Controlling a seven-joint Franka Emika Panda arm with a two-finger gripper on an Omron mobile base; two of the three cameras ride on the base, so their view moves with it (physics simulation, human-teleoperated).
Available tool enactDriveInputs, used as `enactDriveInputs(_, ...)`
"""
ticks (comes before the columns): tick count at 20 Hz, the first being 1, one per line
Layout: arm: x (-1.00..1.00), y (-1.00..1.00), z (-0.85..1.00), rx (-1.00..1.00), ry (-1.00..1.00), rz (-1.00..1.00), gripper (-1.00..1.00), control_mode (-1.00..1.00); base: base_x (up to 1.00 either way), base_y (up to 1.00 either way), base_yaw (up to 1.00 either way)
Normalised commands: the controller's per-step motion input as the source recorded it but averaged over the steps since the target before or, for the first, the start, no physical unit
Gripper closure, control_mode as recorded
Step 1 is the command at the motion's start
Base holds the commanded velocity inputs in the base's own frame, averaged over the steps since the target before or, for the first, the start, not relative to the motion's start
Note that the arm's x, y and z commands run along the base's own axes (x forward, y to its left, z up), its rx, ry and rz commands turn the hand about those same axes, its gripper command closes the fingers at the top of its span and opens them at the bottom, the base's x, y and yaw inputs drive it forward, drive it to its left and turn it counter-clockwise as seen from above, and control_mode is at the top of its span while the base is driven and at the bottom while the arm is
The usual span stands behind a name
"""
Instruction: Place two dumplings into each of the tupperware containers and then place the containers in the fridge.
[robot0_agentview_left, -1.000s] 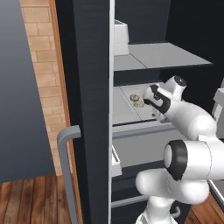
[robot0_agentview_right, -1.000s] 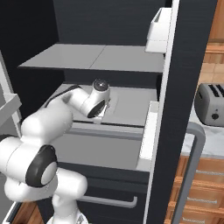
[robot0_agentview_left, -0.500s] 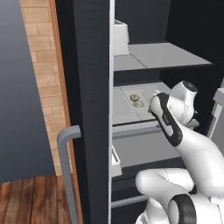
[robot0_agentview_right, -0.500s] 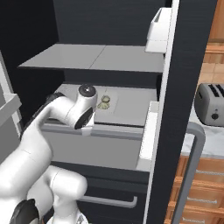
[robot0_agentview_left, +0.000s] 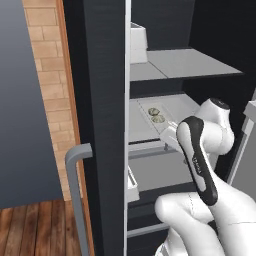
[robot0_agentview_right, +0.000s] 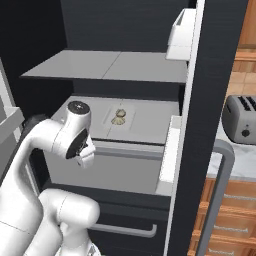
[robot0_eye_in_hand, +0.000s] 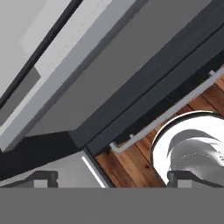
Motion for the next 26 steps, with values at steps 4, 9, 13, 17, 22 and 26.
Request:
enactDriveInputs(4,-0.55,0.05,0.11,-0.33,-0.01,0.34,-1.00,-1.00,0.00,0.00,0.00)
enactDriveInputs(9,-0.48,-0.14,0.46,-0.27,-0.25,0.41,-1.00,-1.00,0.00,0.00,0.00)
enactDriveInputs(13,-0.85,-0.22,0.48,-0.24,-0.07,0.44,-1.00,-1.00,0.00,0.00,0.00)
enactDriveInputs(17,-0.42,-0.19,0.52,-0.15,0.04,0.18,-1.00,-1.00,0.00,0.00,0.00)
enactDriveInputs(22,-0.18,-0.10,0.31,-0.02,0.00,0.01,-1.00,-1.00,0.00,0.00,0.00)
enactDriveInputs(26,-0.54,-0.24,0.02,0.00,-0.02,0.00,-1.00,-1.00,0.00,0.00,0.00)
